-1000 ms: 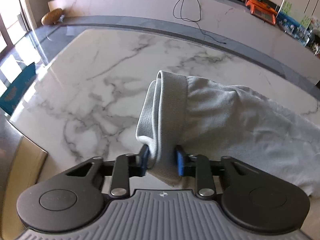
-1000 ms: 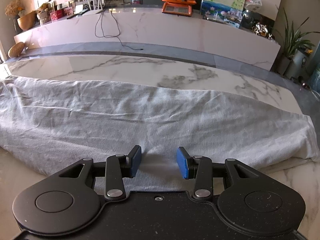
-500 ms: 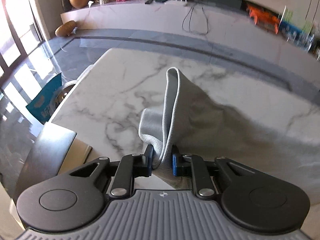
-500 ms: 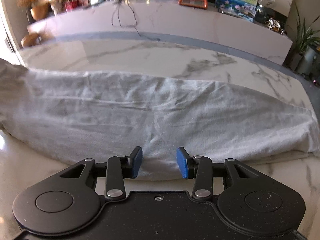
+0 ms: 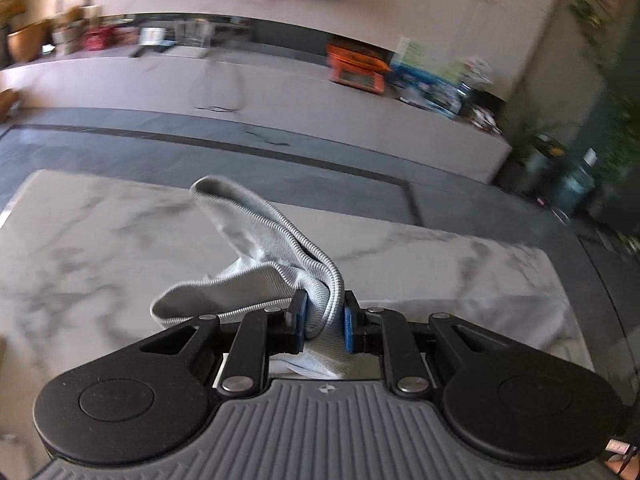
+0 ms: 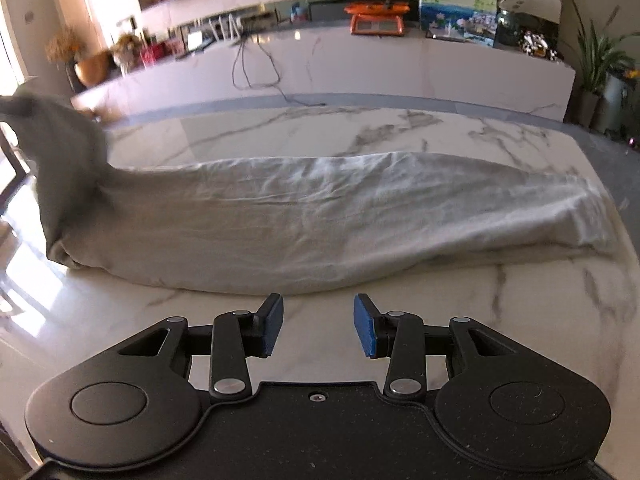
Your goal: Fold clothes
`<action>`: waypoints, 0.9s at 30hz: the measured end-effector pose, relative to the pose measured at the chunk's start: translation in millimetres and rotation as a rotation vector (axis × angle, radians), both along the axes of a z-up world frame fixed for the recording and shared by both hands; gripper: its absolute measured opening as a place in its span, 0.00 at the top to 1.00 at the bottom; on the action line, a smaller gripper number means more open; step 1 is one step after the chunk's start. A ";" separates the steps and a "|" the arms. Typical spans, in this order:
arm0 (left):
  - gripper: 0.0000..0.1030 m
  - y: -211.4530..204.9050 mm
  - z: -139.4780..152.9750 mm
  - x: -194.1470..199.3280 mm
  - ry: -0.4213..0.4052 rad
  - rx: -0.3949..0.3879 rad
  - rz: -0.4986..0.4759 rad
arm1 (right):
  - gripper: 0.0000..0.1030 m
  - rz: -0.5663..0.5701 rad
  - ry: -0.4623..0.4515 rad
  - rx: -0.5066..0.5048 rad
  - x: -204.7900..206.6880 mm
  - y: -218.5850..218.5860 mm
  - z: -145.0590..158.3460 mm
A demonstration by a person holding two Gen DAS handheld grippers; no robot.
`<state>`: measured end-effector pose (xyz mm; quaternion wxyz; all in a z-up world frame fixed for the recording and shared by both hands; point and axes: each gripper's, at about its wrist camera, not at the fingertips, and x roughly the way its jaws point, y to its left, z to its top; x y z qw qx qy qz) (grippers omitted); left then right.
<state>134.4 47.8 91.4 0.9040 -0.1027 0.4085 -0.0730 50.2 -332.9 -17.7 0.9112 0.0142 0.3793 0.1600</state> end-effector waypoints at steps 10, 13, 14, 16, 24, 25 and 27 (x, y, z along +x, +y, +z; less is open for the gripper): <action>0.81 -96.7 -92.7 36.4 0.176 0.069 -0.227 | 0.63 -0.027 0.014 0.080 -1.9 -18.9 -23.7; 0.74 -111.9 -98.8 30.1 0.189 0.063 -0.270 | 0.63 -0.036 0.008 0.080 -1.0 -23.2 -26.4; 0.70 -117.3 -100.6 27.7 0.190 0.064 -0.289 | 0.63 -0.041 0.004 0.070 -0.9 -23.5 -27.8; 0.56 -121.8 -95.7 19.3 0.152 0.082 -0.324 | 0.62 -0.044 -0.004 0.042 -1.8 -22.7 -30.5; 0.48 -105.5 -68.1 -18.0 0.017 0.059 -0.356 | 0.58 -0.045 -0.054 -0.016 -8.1 -7.9 -26.0; 0.48 -101.0 -66.0 -22.5 0.003 0.063 -0.348 | 0.58 -0.035 -0.065 -0.026 -9.9 -3.2 -24.5; 0.47 -89.2 -62.5 -31.8 -0.024 0.061 -0.328 | 0.55 -0.014 -0.087 -0.042 -14.9 4.8 -22.5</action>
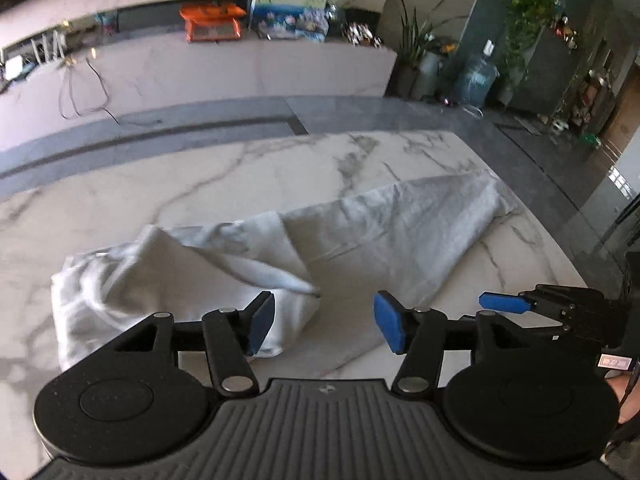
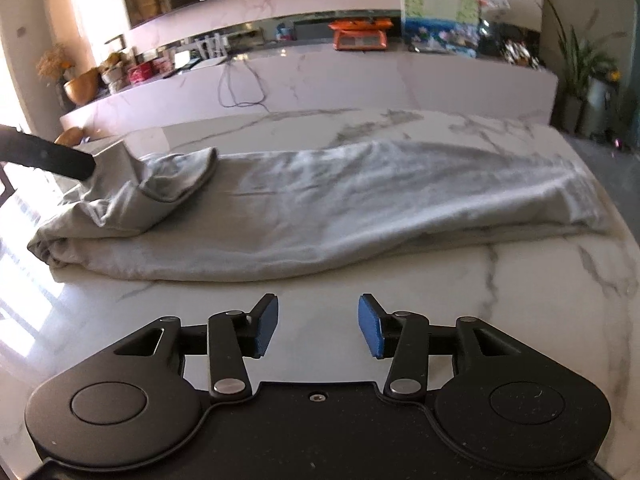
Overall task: Fold clothes
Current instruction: 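Move the open right gripper to the folded end of the sweatshirt, then close the right gripper on the folded sweatshirt fabric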
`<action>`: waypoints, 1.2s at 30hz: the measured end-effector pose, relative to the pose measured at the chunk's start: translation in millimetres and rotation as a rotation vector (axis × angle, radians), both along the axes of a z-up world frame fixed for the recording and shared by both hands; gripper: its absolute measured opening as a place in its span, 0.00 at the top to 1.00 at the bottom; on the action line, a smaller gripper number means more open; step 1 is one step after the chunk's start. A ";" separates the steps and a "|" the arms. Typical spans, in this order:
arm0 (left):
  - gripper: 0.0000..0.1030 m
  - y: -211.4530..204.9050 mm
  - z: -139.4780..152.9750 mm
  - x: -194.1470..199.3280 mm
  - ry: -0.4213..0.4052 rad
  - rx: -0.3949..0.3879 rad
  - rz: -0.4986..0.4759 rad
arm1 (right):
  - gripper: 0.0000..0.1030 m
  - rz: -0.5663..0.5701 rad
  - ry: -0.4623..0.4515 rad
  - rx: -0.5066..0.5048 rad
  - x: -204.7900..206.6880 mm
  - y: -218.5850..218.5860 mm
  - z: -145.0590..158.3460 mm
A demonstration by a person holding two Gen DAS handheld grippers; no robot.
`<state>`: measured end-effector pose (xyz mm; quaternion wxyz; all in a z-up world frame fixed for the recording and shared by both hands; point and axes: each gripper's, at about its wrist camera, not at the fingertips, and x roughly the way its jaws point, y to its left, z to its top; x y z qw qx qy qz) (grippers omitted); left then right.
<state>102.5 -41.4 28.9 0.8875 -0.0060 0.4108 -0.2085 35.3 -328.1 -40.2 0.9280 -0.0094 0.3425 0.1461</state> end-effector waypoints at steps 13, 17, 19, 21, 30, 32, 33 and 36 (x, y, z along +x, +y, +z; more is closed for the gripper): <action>0.46 94.2 5.4 -44.8 -0.120 0.028 0.153 | 0.52 0.085 -0.028 -0.048 -7.1 48.9 27.1; 0.45 123.8 -11.8 -52.8 -0.121 0.028 0.199 | 0.50 0.143 -0.032 -0.060 1.4 71.0 35.9; 0.45 134.0 -21.7 -52.4 -0.101 0.006 0.212 | 0.50 0.165 -0.017 -0.063 9.3 82.5 37.9; 0.46 141.5 -28.5 -50.6 -0.088 -0.020 0.219 | 0.50 0.179 -0.017 -0.076 16.6 95.1 39.8; 0.47 146.1 -41.5 -41.5 -0.082 -0.046 0.169 | 0.50 0.295 -0.042 -0.108 58.9 162.9 49.9; 0.47 144.8 -46.1 -40.1 -0.074 -0.037 0.152 | 0.48 0.326 -0.041 -0.105 76.3 177.9 50.1; 0.47 145.1 -49.2 -39.4 -0.067 -0.037 0.146 | 0.42 0.340 -0.039 -0.098 86.2 183.8 49.3; 0.47 147.5 -54.8 -36.4 -0.059 -0.043 0.130 | 0.38 0.376 -0.023 -0.081 115.9 196.3 44.6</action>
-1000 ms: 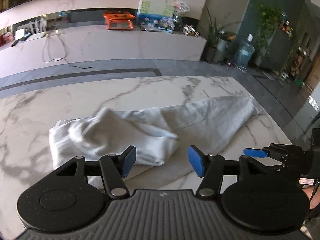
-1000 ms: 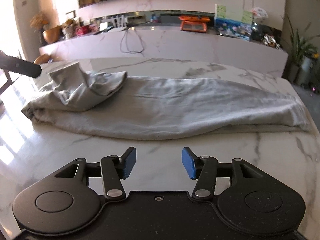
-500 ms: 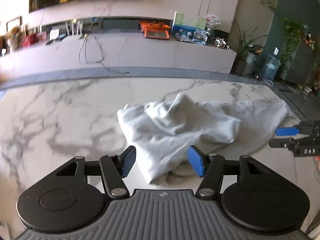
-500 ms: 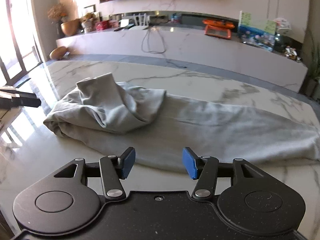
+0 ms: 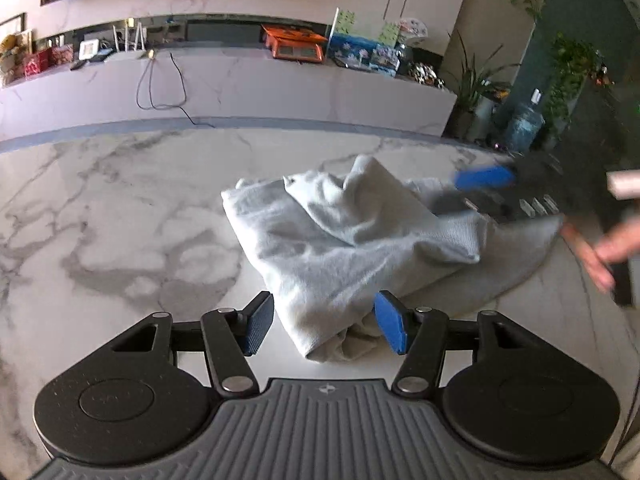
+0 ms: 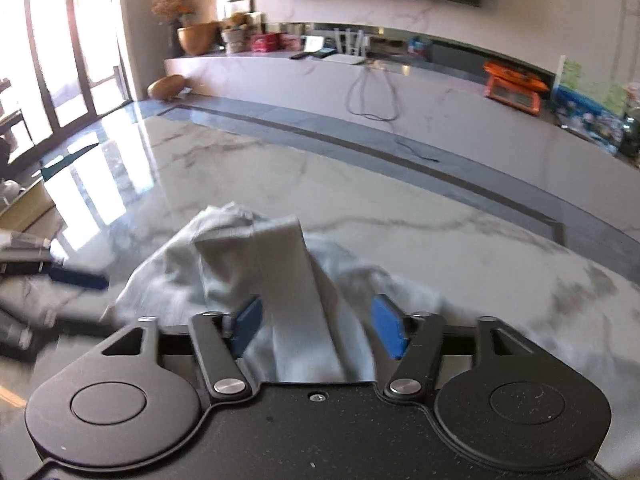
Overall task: Fold clothes
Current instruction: 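Close the right gripper on the folded sweatshirt fabric, then lift the grasped fabric upward with the right gripper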
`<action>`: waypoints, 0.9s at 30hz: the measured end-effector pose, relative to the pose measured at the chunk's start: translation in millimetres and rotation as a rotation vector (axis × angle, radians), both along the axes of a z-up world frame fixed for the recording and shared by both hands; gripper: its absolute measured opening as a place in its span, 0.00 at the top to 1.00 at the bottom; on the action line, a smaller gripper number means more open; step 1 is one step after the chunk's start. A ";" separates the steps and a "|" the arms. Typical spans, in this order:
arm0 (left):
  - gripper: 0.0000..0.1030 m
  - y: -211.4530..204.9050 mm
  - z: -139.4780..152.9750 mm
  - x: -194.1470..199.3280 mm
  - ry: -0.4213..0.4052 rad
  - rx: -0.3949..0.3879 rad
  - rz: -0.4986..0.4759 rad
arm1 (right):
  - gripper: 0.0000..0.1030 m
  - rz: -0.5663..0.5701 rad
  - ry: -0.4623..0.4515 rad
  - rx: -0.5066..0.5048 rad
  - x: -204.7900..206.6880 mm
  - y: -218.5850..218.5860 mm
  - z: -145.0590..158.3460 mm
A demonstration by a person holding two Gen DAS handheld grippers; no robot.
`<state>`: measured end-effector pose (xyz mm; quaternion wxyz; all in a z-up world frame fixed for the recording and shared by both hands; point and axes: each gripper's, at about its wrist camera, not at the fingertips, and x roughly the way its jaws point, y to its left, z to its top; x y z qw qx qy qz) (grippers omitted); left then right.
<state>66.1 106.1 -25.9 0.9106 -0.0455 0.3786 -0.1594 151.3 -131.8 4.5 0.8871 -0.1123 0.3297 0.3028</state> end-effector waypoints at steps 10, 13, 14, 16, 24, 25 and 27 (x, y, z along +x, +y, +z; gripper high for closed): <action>0.47 -5.1 -0.2 15.4 -0.045 -0.040 -0.084 | 0.70 0.128 0.174 0.067 53.9 9.9 -21.7; 0.49 -9.6 -8.0 19.2 -0.013 -0.024 -0.082 | 0.93 0.122 0.166 0.068 49.6 7.2 -20.2; 0.49 -9.5 -8.8 19.7 -0.011 -0.023 -0.080 | 0.94 0.113 0.151 0.074 47.4 4.5 -17.4; 0.49 -8.9 -13.2 19.6 0.012 -0.013 -0.061 | 0.95 0.080 0.126 0.091 44.2 -3.8 -9.6; 0.49 -11.8 -19.8 21.9 0.046 0.024 -0.029 | 0.98 -0.149 0.081 -0.002 35.9 -42.7 -1.9; 0.49 -11.9 -20.2 22.2 0.048 0.028 -0.027 | 0.98 -0.166 0.083 -0.014 36.9 -44.5 -4.1; 0.49 -12.0 -19.9 22.4 0.052 0.029 -0.025 | 0.98 -0.205 0.105 -0.004 39.7 -52.7 -9.7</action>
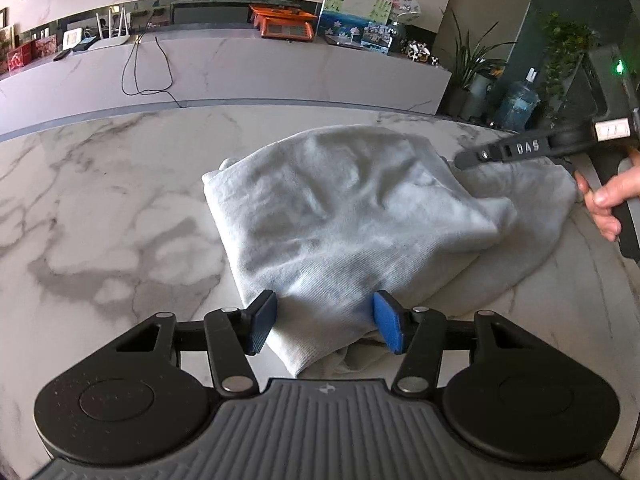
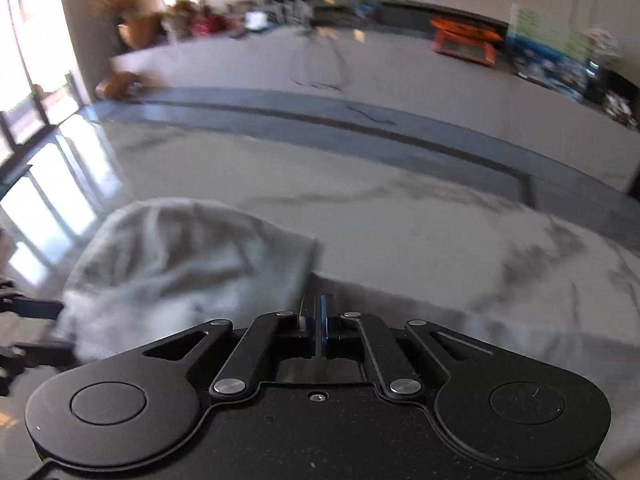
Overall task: Fold clothes
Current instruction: 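Lift the grasped fabric upward with the right gripper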
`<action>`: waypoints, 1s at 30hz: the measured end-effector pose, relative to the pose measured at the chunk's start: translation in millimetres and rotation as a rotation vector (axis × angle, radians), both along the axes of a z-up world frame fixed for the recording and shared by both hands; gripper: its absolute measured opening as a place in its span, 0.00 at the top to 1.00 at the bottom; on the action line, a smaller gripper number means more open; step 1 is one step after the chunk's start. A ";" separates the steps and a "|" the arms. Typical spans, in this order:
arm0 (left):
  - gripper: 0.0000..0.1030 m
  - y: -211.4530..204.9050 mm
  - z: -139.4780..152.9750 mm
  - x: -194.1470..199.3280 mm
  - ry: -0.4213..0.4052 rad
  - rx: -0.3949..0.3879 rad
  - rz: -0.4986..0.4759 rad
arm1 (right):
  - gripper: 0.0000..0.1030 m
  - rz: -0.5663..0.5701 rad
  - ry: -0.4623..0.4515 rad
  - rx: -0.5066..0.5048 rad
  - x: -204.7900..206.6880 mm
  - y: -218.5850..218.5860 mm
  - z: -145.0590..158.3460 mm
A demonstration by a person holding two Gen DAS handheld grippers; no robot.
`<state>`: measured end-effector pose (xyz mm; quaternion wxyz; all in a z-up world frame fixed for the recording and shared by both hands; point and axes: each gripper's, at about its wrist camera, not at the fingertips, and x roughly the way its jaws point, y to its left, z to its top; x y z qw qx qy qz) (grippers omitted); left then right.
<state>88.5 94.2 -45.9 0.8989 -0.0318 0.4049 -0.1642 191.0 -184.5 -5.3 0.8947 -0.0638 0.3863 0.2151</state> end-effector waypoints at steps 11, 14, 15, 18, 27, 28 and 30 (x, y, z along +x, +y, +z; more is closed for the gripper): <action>0.49 -2.8 19.1 -10.6 -0.104 -0.029 -0.019 | 0.42 -0.057 0.134 0.156 -10.7 -16.1 -5.6; 0.53 -7.6 16.2 -7.1 -0.069 0.006 -0.015 | 0.42 -0.075 0.194 0.143 -6.8 -10.3 -16.4; 0.60 -9.3 14.4 -5.2 -0.052 0.022 -0.010 | 0.42 -0.077 0.207 0.149 -5.6 -8.9 -19.5; 0.62 -10.2 8.6 0.7 -0.004 0.042 0.003 | 0.42 -0.087 0.246 0.167 -6.5 -3.3 -25.5; 0.62 -14.1 4.3 5.9 0.030 0.079 -0.002 | 0.66 -0.060 0.274 0.121 -15.3 19.4 -26.7; 0.62 -13.3 4.0 4.9 0.028 0.079 -0.003 | 0.72 -0.058 0.274 0.124 -16.6 20.1 -27.1; 0.61 -11.7 5.0 0.2 0.014 0.082 -0.009 | 0.86 -0.057 0.268 0.151 -20.7 19.8 -26.7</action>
